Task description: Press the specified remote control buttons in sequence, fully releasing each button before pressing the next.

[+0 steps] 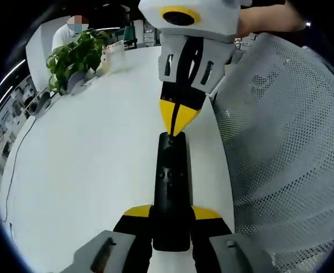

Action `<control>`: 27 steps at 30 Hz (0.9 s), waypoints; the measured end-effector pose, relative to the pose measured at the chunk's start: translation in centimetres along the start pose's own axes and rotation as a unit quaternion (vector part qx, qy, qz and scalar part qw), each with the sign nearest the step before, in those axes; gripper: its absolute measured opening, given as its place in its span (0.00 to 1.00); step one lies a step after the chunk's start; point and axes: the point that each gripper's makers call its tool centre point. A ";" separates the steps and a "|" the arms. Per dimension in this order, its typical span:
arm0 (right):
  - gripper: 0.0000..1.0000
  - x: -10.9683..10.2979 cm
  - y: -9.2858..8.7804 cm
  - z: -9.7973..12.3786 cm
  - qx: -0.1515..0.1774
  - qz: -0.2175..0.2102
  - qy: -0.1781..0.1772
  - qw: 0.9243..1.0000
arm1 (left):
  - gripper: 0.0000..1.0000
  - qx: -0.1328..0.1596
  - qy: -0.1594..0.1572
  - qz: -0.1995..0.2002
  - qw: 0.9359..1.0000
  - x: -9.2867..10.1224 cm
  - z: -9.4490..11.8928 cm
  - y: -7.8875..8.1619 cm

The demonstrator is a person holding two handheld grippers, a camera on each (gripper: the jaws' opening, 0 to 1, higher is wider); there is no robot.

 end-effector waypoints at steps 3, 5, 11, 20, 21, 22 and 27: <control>0.00 0.1 0.0 0.0 -0.003 -0.014 0.007 1.000 | 0.25 -0.001 -0.001 -0.002 1.000 0.0 0.0 0.0; 0.00 0.0 0.1 -0.1 -0.008 -0.016 0.011 1.000 | 0.25 -0.002 -0.001 -0.002 1.000 0.0 0.0 0.0; 0.00 0.0 0.0 -0.2 -0.028 0.005 0.024 0.999 | 0.25 -0.004 -0.004 -0.004 1.000 0.0 0.0 0.0; 0.00 -0.1 -0.1 -0.3 -0.065 0.038 0.029 0.997 | 0.25 0.000 -0.004 -0.002 1.000 0.1 -0.1 0.0; 0.00 -0.1 -0.1 -0.3 -0.062 0.034 0.025 0.997 | 0.25 0.000 -0.004 -0.002 1.000 0.1 -0.1 0.0; 0.00 -0.2 -0.2 -0.2 -0.056 0.033 0.023 0.998 | 0.25 0.000 -0.004 -0.002 1.000 0.1 0.0 0.0; 0.00 -0.2 -0.1 0.1 -0.012 0.009 0.023 1.000 | 0.25 0.002 -0.004 -0.002 1.000 0.1 0.0 0.0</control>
Point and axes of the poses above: the point that each gripper's makers call its tool centre point, and the gripper's own axes: z roughly backward along the fingers, x roughly to its right, y roughly out of its top, and after that the axes turned 13 degrees about -z, right-handed
